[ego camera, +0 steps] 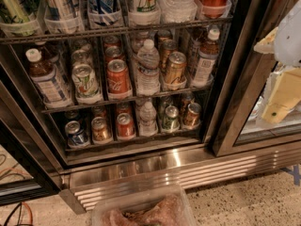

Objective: Pick blue water bottle from middle shelf of fridge

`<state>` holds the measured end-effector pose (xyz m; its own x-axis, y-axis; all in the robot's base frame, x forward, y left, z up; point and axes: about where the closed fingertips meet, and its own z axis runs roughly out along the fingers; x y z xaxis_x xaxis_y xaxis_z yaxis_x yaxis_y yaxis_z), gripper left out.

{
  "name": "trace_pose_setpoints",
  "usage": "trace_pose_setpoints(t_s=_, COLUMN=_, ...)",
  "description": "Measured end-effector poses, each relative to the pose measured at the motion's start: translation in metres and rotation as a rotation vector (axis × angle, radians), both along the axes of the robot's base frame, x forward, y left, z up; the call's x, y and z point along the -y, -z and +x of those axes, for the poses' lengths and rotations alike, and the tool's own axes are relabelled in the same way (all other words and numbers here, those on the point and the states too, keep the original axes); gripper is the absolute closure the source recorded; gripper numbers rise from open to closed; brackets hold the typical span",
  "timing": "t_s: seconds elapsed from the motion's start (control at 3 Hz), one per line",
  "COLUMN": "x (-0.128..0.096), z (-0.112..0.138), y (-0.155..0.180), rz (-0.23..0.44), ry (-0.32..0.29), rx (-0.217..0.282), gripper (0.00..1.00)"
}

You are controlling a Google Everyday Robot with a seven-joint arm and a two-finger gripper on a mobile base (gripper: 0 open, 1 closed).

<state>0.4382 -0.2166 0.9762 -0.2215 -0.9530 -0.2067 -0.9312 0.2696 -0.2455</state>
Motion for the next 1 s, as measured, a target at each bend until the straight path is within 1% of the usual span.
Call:
trace_pose_setpoints(t_s=0.33, x=0.0, z=0.0, y=0.0, rz=0.0, ry=0.0, rx=0.0, gripper=0.0)
trace_pose_setpoints(t_s=0.67, x=-0.01, z=-0.006, y=0.014, rz=0.008, ry=0.0, rx=-0.001, gripper=0.0)
trace_pose_setpoints(t_s=1.0, x=-0.043, z=-0.019, y=0.046, rz=0.041, ry=0.024, rx=-0.022, gripper=0.0)
